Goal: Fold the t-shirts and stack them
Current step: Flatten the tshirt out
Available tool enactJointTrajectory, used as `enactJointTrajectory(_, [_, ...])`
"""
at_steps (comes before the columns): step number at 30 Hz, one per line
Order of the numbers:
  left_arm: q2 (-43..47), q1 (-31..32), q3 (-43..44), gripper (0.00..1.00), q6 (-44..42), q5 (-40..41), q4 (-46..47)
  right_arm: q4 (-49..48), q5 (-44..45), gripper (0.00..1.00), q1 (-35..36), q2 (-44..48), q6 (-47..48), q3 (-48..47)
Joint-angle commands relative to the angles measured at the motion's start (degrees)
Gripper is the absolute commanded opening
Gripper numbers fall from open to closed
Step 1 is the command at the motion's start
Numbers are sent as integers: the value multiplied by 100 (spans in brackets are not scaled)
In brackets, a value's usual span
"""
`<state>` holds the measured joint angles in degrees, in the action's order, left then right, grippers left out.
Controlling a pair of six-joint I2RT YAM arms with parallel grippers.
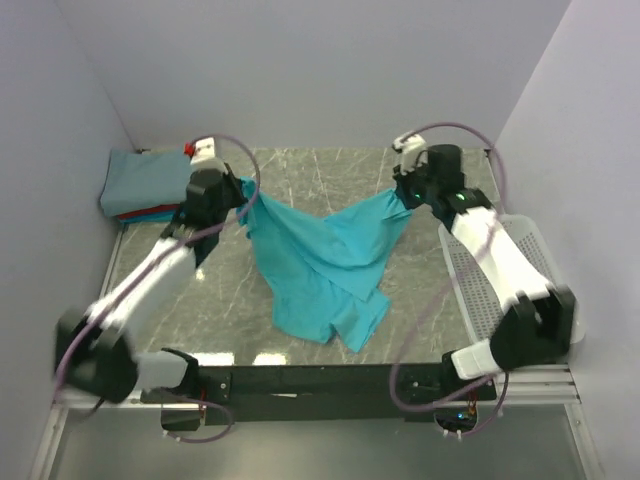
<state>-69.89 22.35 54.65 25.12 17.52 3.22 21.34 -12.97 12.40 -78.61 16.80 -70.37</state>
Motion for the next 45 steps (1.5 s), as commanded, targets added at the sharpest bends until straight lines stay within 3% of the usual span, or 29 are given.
enactJointTrajectory(1, [-1918,-835,1592,11,696,-1530,-170,-97,567,26,-27,-1224,-370,-1064])
enactJointTrajectory(2, [-2411,-916,2123,39,635,-1645,-669,44,594,31,-36,-1436,-379,-1275])
enactJointTrajectory(3, [-2842,-977,2668,45,617,-1603,-1196,176,577,46,-45,-1568,-362,-1573])
enactJointTrajectory(4, [-3403,-1030,3439,49,434,-1515,-1871,395,472,49,-36,-1683,-309,-1646])
enactJointTrajectory(6, [-3549,-1031,3780,59,196,-1410,-2097,441,183,61,-45,-1553,75,-1385])
enactJointTrajectory(7, [-3358,-1031,3755,71,-32,-1392,-2089,476,-289,65,-45,-1291,296,-1235])
enactJointTrajectory(8, [-3191,-1022,3659,77,-112,-1400,-2045,520,-642,68,-45,-1167,515,-1086])
enactJointTrajectory(11, [-2374,-1004,3114,78,-578,-1994,-1843,1580,-2246,72,16,-1051,1911,-768])
enactJointTrajectory(12, [-2024,-987,3008,77,-709,-2172,-1921,2280,-2506,71,77,-1199,2602,-733])
enactJointTrajectory(14, [-1662,-864,2666,77,-851,-2724,-2114,2602,-2588,73,463,-1341,3012,-497])
enactJointTrajectory(20, [-1,-197,1067,75,-1414,-2745,-2291,1813,-1306,66,1745,-1578,2092,120])
enactJointTrajectory(27, [1844,-108,-927,75,-1528,-2078,-1958,1531,-251,60,2301,-2228,1573,207])
enactJointTrajectory(36, [2480,-90,-1220,76,-1475,-1936,-1790,1443,260,59,2486,-2484,1546,419])
enactJointTrajectory(45, [2559,-90,-1220,76,-1484,-2059,-1799,1609,322,34,2477,-2344,1634,305])
